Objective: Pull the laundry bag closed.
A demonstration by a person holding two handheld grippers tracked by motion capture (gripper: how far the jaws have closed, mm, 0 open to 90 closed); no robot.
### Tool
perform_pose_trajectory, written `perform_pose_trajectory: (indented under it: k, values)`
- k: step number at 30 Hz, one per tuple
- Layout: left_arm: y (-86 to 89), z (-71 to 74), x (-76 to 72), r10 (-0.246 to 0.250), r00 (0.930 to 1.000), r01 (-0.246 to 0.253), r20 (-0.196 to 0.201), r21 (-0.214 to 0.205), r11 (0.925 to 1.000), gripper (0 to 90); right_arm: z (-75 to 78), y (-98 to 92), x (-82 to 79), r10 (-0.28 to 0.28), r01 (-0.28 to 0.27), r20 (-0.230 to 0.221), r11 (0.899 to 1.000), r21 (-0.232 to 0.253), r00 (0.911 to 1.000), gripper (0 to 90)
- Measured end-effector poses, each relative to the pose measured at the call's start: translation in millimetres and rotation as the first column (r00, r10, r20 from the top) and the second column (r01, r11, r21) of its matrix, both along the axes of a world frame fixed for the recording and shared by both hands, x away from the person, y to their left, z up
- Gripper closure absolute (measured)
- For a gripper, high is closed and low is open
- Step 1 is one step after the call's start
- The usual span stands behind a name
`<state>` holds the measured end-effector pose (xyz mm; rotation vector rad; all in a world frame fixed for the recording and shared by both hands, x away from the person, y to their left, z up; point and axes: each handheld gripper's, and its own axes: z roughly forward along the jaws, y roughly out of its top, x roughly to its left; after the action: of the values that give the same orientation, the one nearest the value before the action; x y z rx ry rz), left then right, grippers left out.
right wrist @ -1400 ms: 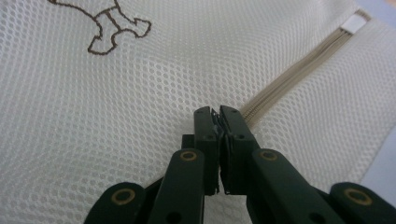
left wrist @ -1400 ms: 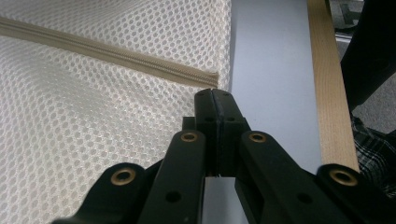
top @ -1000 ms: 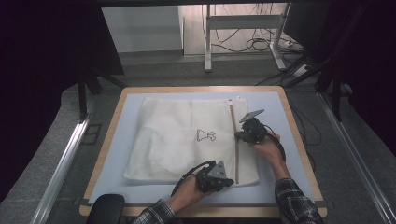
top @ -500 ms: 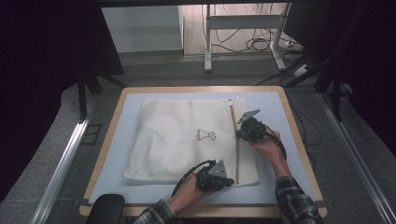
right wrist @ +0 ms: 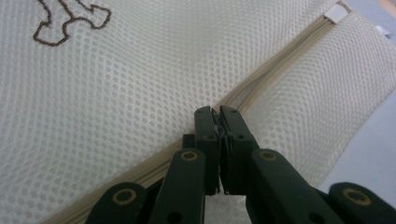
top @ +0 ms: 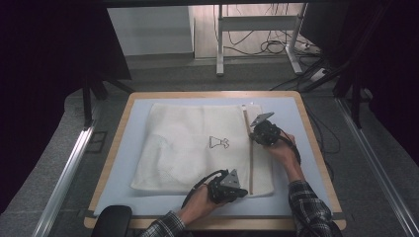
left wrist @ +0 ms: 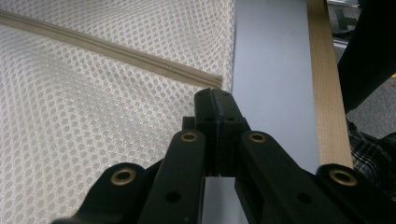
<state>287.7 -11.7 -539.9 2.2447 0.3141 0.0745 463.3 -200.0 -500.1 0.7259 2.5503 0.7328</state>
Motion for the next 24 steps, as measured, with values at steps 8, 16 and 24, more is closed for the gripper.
perform_pose_trajectory:
  k: [8, 16, 24]
  values:
    - [-0.1, 0.0, -0.5, -0.001, 1.0, 0.001, 0.006, 0.002, 1.0, 90.0, -1.2, 2.8, 10.7, -0.008, 0.008, 0.009, 1.0, -0.006, 0.9999, 86.4]
    - [-0.2, -0.1, -0.6, -0.001, 1.0, 0.001, 0.008, 0.001, 1.0, 90.0, -2.0, 4.0, 19.9, -0.029, 0.029, 0.011, 1.0, 0.007, 0.9995, 86.5]
    - [-0.2, 0.1, -0.8, -0.001, 1.0, 0.001, 0.009, 0.003, 1.0, 90.0, -2.9, 5.0, 27.3, -0.044, 0.043, 0.004, 0.999, 0.021, 0.999, 86.5]
